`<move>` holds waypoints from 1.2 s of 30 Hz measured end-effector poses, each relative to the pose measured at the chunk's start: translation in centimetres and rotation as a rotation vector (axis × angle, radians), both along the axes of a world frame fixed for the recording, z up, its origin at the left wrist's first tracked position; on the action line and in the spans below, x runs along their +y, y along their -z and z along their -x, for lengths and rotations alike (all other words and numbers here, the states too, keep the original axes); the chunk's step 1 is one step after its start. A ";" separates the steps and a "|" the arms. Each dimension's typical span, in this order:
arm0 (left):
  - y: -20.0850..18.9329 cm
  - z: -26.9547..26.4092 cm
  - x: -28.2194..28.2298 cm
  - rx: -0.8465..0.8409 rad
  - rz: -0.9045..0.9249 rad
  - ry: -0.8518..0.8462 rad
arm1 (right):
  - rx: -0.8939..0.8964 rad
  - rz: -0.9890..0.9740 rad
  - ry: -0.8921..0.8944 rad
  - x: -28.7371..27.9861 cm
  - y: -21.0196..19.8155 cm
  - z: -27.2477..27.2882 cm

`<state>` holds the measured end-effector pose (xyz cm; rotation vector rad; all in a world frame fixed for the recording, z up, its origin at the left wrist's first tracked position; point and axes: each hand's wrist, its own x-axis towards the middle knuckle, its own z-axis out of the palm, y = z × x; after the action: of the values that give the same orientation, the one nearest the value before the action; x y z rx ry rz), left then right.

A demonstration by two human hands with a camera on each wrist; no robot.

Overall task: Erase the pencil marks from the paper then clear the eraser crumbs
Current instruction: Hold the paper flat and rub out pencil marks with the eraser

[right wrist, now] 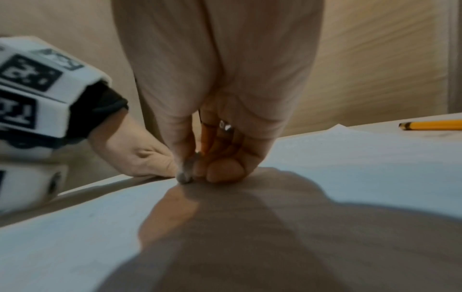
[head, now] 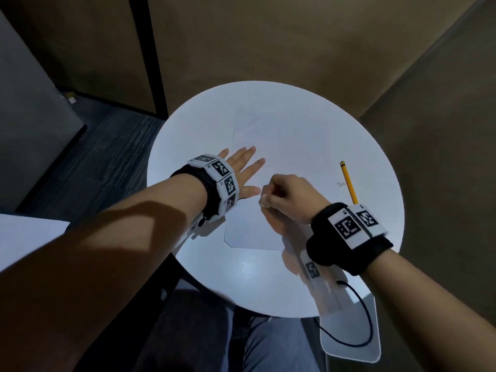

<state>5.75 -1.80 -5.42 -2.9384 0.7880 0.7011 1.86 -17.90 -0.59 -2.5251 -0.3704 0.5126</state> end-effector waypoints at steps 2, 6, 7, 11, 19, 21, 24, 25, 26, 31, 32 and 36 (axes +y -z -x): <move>0.0 0.0 0.0 -0.001 0.002 0.001 | 0.029 0.034 -0.081 -0.3 0.2 0.8; 0.0 -0.2 0.0 0.010 -0.008 0.003 | 0.129 0.098 -0.150 -0.5 -0.6 0.4; -0.1 -0.2 0.0 0.013 -0.009 0.004 | 0.096 0.066 -0.093 -0.5 -0.5 -0.1; 0.1 -0.1 0.0 0.014 0.001 0.000 | 0.017 0.042 -0.023 -0.5 0.1 0.2; -0.1 -0.1 -0.2 0.017 -0.016 -0.006 | 0.031 0.012 0.033 -0.7 -0.3 -0.1; -0.2 0.0 -0.2 0.018 -0.010 -0.006 | 0.013 0.008 0.034 -0.7 0.1 0.6; -0.2 0.0 -0.1 0.016 -0.009 -0.008 | 0.110 0.080 -0.096 -1.3 -0.2 1.5; -0.2 -0.1 -0.1 0.016 -0.009 -0.008 | 0.145 0.094 -0.114 -1.4 -0.5 1.3; -0.2 -0.1 -0.1 0.015 -0.012 -0.007 | 0.149 0.098 -0.107 -1.4 -0.6 0.9; -0.3 0.0 -0.2 0.021 -0.006 -0.008 | 0.014 -0.013 0.051 -1.1 0.1 0.6; -0.3 0.0 -0.1 0.015 -0.005 -0.005 | 0.020 0.005 0.010 -1.3 0.2 1.1; -0.3 0.0 0.0 0.009 -0.002 0.001 | 0.114 0.112 -0.145 -1.5 -0.7 1.4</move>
<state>5.78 -1.80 -5.13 -2.9344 0.7890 0.7154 0.49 -19.44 0.10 -2.5737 -0.4969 0.7493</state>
